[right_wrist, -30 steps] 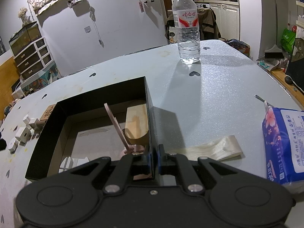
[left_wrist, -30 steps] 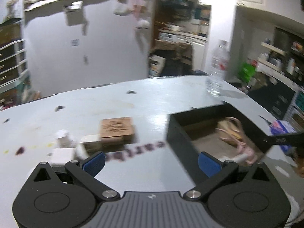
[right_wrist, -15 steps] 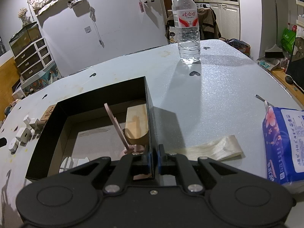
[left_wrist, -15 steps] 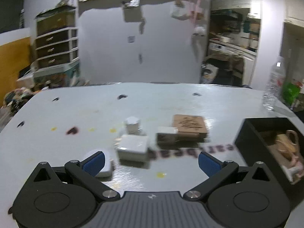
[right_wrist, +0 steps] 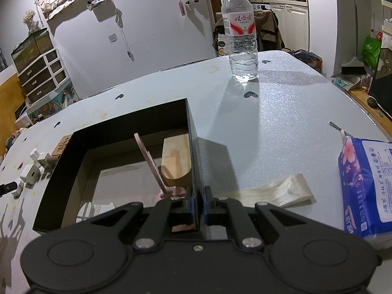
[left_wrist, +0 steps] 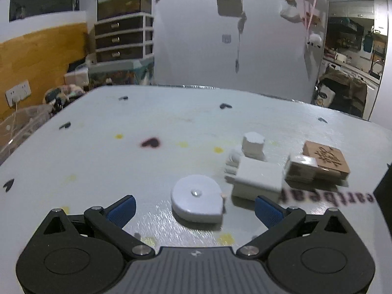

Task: Organize rigid objects
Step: 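Move the left tool to the white tape measure and grasp it, then carry the tape measure with the left tool into the box and release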

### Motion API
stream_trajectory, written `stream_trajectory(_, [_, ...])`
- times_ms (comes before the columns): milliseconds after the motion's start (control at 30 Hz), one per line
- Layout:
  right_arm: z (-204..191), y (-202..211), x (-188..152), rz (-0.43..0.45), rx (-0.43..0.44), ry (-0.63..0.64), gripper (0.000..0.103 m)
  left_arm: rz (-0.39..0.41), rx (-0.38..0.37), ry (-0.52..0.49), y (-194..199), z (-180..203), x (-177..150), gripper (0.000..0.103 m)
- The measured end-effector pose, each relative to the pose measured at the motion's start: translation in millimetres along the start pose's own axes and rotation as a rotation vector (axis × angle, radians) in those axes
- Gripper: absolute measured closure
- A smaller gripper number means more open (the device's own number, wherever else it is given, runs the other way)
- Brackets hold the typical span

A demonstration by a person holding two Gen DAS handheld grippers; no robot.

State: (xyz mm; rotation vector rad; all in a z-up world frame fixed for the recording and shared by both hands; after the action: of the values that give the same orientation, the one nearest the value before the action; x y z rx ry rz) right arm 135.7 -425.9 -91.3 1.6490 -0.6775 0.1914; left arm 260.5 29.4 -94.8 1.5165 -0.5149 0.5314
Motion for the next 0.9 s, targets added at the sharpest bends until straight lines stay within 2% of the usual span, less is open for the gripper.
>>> stream_trajectory(167, [0, 0, 0, 0.000, 0.000, -0.001, 0.096, -0.002, 0.013, -0.039, -16, 2, 1, 0.021])
stream_trajectory(267, [0, 0, 0, 0.000, 0.000, 0.000, 0.096, -0.017, 0.005, -0.040, -24, 3, 0, 0.023])
stream_trajectory(333, [0, 0, 0, 0.000, 0.000, -0.001, 0.096, 0.004, 0.006, -0.031, -25, 3, 1, 0.031])
stream_trajectory(400, [0, 0, 0, 0.000, 0.000, -0.001, 0.096, 0.014, 0.004, -0.027, -24, 3, 1, 0.046])
stream_trajectory(800, [0, 0, 0, 0.000, 0.000, 0.000, 0.096, 0.017, -0.016, -0.023, -13, 6, -12, 0.047])
stream_trajectory(900, [0, 0, 0, -0.001, 0.000, -0.001, 0.096, 0.024, -0.062, -0.011, -3, 15, -22, 0.047])
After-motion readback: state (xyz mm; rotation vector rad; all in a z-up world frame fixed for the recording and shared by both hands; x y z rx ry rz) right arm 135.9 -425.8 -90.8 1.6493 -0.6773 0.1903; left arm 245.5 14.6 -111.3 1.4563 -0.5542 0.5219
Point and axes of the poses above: each gripper's, at about its wrist camera, not at the fingertips, and y roughly against the way its jaws point, z to its right, x to its top, the point moved 6 cm from there along -y, roughly the way its jaws point, and after that the axes turned 15 degrees about -z, right-handed, at the moved point
